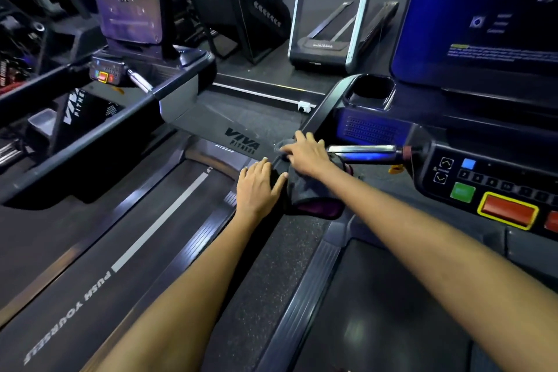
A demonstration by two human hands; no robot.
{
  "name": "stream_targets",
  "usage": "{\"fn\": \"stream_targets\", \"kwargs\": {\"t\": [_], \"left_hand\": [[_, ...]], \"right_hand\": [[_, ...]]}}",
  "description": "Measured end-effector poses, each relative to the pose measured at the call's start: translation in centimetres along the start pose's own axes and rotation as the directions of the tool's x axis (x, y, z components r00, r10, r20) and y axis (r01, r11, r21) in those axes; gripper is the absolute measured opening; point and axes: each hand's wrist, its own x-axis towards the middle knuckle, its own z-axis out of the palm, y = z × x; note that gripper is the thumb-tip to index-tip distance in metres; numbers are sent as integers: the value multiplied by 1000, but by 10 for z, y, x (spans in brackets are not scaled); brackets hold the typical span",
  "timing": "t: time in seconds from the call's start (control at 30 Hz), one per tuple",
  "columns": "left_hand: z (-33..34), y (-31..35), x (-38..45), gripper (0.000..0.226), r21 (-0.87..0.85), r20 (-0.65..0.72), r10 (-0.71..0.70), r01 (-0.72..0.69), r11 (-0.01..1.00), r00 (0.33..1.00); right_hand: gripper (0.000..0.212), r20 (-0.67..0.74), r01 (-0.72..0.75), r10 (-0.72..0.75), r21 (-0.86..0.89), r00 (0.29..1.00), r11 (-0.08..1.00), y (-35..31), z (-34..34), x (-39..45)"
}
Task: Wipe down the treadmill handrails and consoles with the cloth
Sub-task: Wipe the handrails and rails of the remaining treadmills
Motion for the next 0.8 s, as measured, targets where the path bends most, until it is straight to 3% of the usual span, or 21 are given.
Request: {"fn": "stream_targets", "kwargs": {"t": [0.1,0.27,0.5,0.8], "left_hand": [[10,-1,3,71,-115,136,-106,122,986,985],[14,-2,5,64,-148,156,-98,121,982,983],[11,0,5,65,-212,171,-116,151,965,978],[11,-3,4,67,-214,229,-82,132,968,970]], "right_hand": [[32,16,-14,14,6,1000,1000,12,-6,8],[26,22,-109,109,2,994,994,-2,-13,27],[35,38,33,-33,-13,999,999,20,-9,8],[33,-27,-260,259,-49,966,964,-10,-10,33]]}}
